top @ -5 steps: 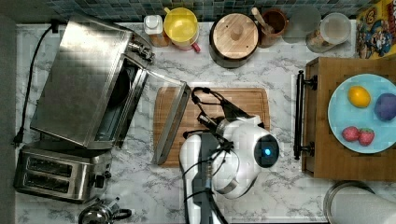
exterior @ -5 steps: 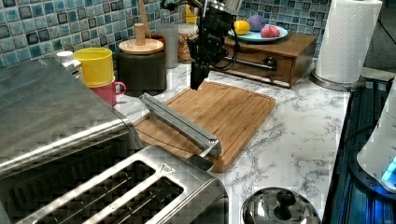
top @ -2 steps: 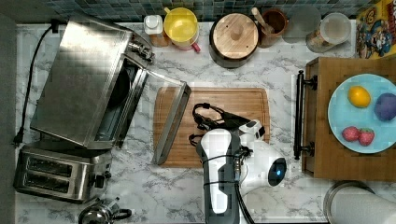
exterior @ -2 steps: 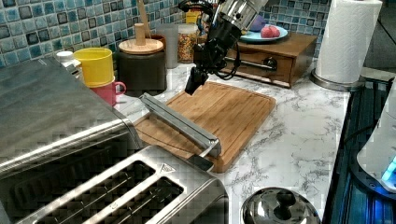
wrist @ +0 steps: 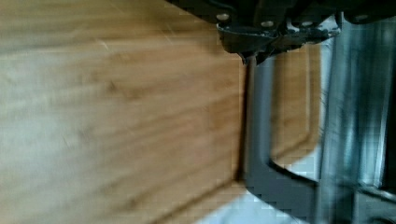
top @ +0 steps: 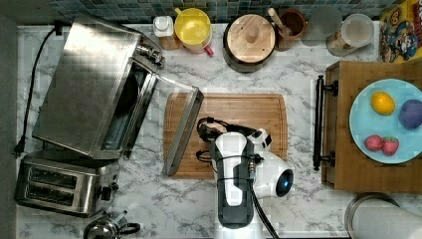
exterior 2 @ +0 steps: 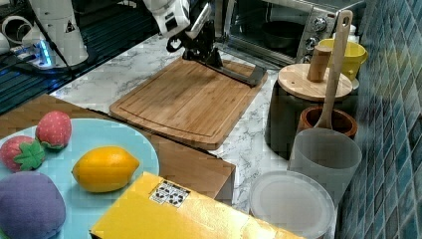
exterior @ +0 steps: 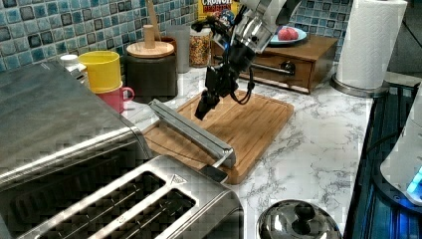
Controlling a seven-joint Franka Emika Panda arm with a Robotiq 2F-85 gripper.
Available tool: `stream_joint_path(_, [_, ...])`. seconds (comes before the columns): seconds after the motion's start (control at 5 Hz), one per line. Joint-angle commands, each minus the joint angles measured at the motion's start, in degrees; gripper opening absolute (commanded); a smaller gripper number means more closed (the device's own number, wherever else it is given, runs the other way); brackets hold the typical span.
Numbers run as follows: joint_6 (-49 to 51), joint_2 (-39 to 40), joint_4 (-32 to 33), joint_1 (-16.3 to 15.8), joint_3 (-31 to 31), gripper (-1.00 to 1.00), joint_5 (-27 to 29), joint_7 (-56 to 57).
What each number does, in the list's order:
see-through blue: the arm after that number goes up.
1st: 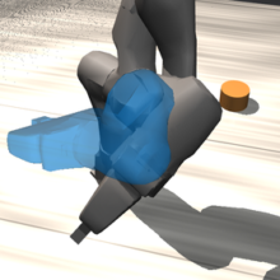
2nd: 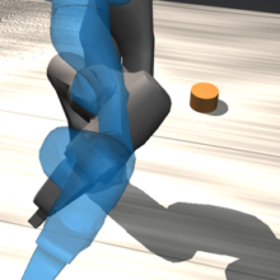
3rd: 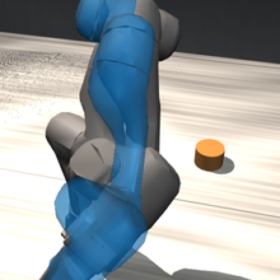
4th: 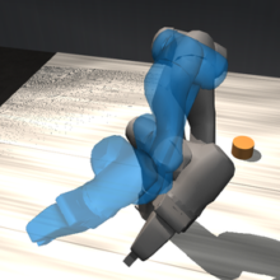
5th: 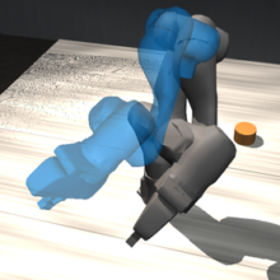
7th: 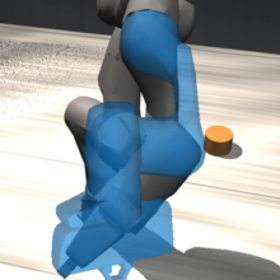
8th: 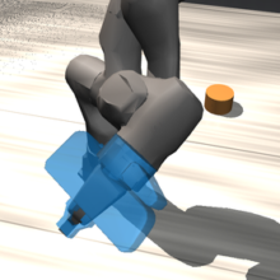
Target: Close the oven.
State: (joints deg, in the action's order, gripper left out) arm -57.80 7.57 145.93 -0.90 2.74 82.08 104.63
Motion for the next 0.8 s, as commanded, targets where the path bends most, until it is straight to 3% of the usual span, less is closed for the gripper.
stream_joint_path(0.2, [1.3, -4.2, -4.1, -0.5, -0.8, -1.0, 13.1, 7.7])
stream_joint_path(0.4, [3.6, -6.5, -3.5, -0.1, -0.8, -1.0, 13.6, 7.2])
stream_joint_path(0.6, [5.7, -3.9, -6.0, -1.2, -1.7, -1.0, 7.6, 1.4])
stream_joint_path(0.8, [5.7, 1.1, -9.9, -2.3, -3.0, -1.0, -3.2, -9.8])
